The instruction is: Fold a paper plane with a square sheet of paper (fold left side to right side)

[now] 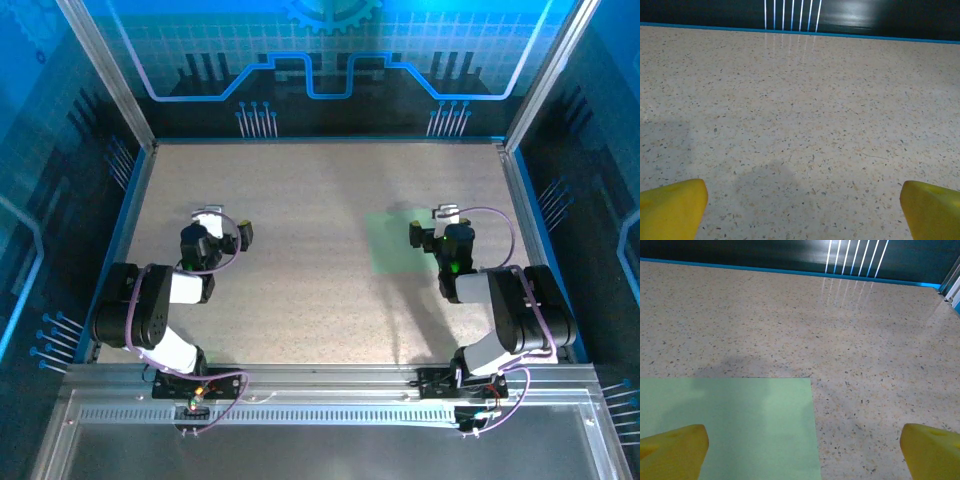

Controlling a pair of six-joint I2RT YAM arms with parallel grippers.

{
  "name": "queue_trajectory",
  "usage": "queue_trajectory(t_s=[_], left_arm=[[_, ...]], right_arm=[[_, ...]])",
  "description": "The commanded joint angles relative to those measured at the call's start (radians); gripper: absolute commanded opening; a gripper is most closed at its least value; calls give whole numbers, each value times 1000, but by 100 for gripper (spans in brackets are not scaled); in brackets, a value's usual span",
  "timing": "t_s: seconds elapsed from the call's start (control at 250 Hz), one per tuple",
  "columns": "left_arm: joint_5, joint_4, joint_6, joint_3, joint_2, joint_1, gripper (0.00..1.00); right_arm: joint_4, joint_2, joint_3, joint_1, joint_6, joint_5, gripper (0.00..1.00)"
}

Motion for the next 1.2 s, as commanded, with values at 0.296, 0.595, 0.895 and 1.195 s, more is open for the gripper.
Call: queue_trajectory(t_s=[0.296, 0.595, 0.895, 1.195], left_arm=[[11, -10, -4, 11, -2, 7, 100], [11, -10, -3, 12, -2, 7, 100], [-8, -12, -10, 11, -3, 9, 100], [-88, -286, -59, 38, -274, 8, 100]], right_arm=[[34, 7, 10, 10, 1, 19, 99], [36, 8, 10, 9, 1, 19, 99], [35, 7, 9, 8, 1, 17, 99], [-306, -176, 98, 65, 3, 97, 99]])
